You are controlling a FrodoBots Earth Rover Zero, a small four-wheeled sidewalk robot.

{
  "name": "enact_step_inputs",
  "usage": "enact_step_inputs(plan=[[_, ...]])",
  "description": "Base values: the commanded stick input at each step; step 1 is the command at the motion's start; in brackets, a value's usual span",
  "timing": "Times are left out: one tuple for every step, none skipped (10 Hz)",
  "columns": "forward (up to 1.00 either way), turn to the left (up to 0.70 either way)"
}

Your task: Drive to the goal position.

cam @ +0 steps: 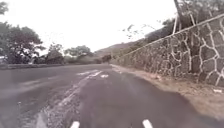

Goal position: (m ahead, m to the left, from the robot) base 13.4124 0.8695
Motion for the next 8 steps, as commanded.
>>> enact_step_inputs(plan=[[0.50, 0.00], [0.50, 0.00], [0.50, 0.00], [0.50, 0.00], [0.50, 0.00], [0.50, 0.00], [0.50, 0.00], [0.50, 0.00]])
